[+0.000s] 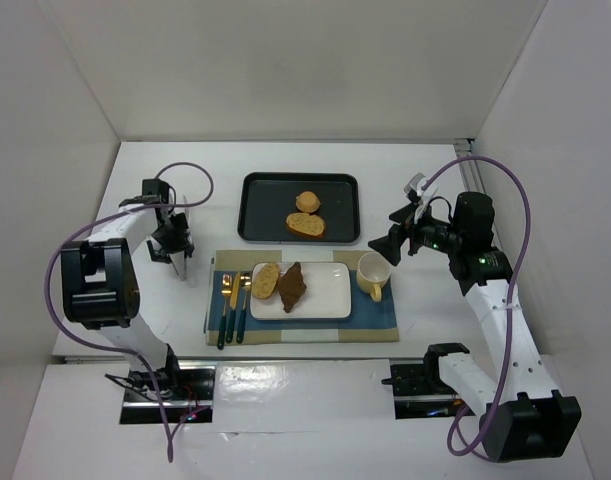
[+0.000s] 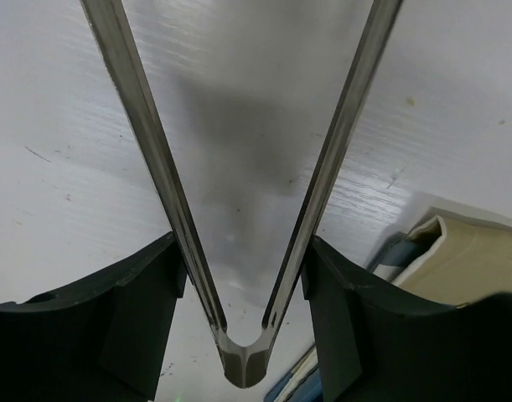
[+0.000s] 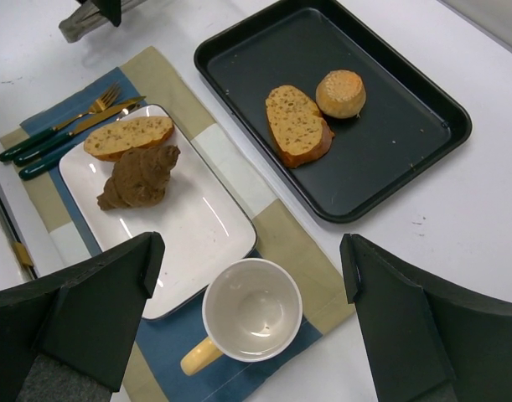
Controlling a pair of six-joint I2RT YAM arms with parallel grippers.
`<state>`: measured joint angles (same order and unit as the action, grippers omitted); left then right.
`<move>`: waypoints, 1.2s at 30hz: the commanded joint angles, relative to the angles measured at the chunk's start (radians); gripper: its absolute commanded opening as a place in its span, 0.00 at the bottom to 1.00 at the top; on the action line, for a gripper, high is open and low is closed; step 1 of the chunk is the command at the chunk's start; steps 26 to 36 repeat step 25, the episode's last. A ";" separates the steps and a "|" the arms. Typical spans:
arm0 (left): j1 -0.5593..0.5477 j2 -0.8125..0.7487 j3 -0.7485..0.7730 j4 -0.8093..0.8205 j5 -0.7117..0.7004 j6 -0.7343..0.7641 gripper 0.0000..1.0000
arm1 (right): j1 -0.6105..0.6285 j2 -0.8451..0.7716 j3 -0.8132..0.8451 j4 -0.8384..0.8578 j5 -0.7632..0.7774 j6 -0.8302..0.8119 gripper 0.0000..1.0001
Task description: Place the bread
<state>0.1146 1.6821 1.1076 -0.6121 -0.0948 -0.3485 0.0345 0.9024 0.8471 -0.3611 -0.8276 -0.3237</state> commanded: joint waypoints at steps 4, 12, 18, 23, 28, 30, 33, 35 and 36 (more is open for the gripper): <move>0.060 0.033 -0.022 0.017 0.115 0.032 0.71 | -0.004 -0.010 0.046 -0.004 -0.016 -0.011 1.00; 0.071 0.018 -0.034 0.015 0.145 0.032 0.89 | -0.004 -0.010 0.046 -0.004 -0.016 -0.011 1.00; 0.062 -0.191 -0.076 0.058 0.179 -0.009 1.00 | -0.004 0.001 0.046 -0.004 -0.005 0.015 1.00; -0.024 -0.474 -0.161 0.123 0.280 -0.030 1.00 | -0.004 0.013 0.058 0.020 0.027 0.100 1.00; -0.061 -0.597 -0.207 0.144 0.329 -0.030 1.00 | -0.004 0.003 0.079 0.010 0.038 0.100 1.00; -0.061 -0.597 -0.207 0.144 0.329 -0.030 1.00 | -0.004 0.003 0.079 0.010 0.038 0.100 1.00; -0.061 -0.597 -0.207 0.144 0.329 -0.030 1.00 | -0.004 0.003 0.079 0.010 0.038 0.100 1.00; -0.061 -0.597 -0.207 0.144 0.329 -0.030 1.00 | -0.004 0.003 0.079 0.010 0.038 0.100 1.00; -0.061 -0.597 -0.207 0.144 0.329 -0.030 1.00 | -0.004 0.003 0.079 0.010 0.038 0.100 1.00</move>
